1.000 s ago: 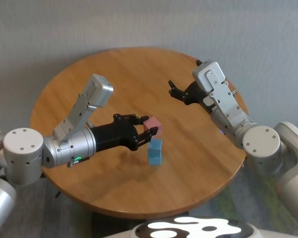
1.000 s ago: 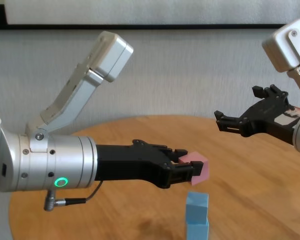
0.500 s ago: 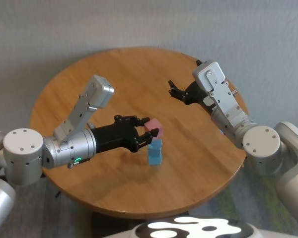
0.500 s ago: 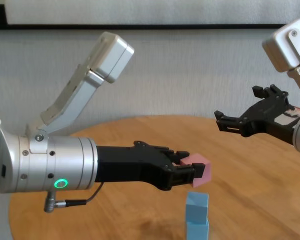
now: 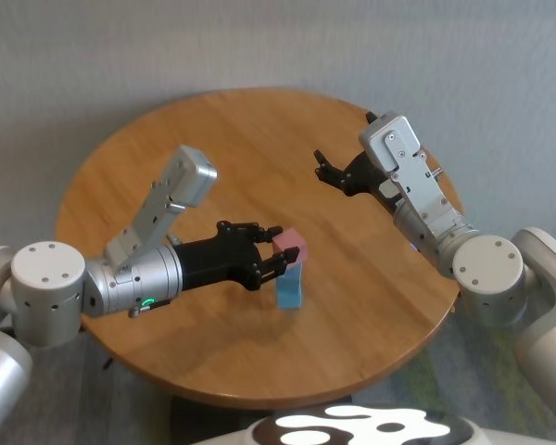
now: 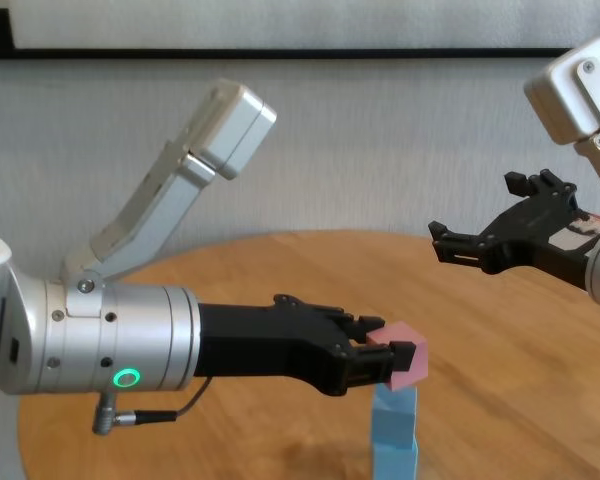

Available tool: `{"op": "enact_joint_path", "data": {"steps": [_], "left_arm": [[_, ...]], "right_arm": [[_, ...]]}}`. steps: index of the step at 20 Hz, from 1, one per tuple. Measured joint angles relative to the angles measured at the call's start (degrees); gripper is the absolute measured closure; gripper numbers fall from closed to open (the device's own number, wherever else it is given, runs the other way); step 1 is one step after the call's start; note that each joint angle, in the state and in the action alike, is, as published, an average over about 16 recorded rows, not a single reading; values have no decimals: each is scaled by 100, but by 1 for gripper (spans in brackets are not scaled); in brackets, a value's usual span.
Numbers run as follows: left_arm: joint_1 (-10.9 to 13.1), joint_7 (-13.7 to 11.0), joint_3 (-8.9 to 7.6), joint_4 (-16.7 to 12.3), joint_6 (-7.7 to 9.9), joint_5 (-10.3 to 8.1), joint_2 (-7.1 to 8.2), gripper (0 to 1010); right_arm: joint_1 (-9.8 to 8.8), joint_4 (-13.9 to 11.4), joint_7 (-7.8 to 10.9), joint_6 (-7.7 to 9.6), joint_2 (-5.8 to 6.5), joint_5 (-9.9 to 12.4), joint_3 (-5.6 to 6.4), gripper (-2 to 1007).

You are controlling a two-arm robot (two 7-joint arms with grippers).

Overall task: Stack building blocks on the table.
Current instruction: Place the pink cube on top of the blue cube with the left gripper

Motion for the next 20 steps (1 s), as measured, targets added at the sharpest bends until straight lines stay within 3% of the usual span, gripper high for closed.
{"op": "enact_joint_path", "data": {"steps": [20], "left_arm": [[-101,102,320,-23,81,-133,184,610]], "right_arm": [[0,0,0,0,0,0,0,0]]}}
